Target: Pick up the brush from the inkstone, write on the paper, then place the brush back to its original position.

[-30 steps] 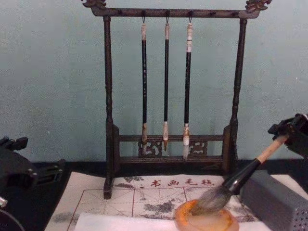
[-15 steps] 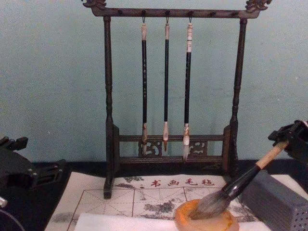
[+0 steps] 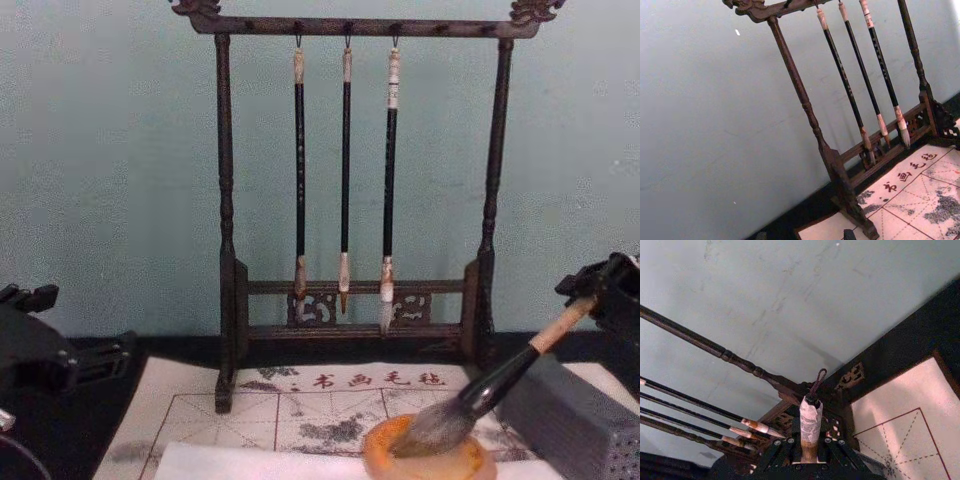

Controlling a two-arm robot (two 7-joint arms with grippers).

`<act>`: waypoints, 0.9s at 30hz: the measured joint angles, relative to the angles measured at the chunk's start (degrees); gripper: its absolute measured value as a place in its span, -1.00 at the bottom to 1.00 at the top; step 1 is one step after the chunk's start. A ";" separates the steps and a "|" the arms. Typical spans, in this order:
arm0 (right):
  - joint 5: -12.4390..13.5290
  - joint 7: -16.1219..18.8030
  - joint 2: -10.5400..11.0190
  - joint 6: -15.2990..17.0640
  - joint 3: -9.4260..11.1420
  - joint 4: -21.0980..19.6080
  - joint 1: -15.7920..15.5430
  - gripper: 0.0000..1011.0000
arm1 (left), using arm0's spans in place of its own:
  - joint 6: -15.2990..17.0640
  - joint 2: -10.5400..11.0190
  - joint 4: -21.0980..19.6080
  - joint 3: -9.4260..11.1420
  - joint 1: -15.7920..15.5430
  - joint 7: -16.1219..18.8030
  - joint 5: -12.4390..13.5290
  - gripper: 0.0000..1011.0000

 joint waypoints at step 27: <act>2.67 -1.37 1.88 -2.16 -3.35 0.06 0.53 -0.65 | 0.00 0.00 0.00 0.00 0.00 0.00 0.00 0.98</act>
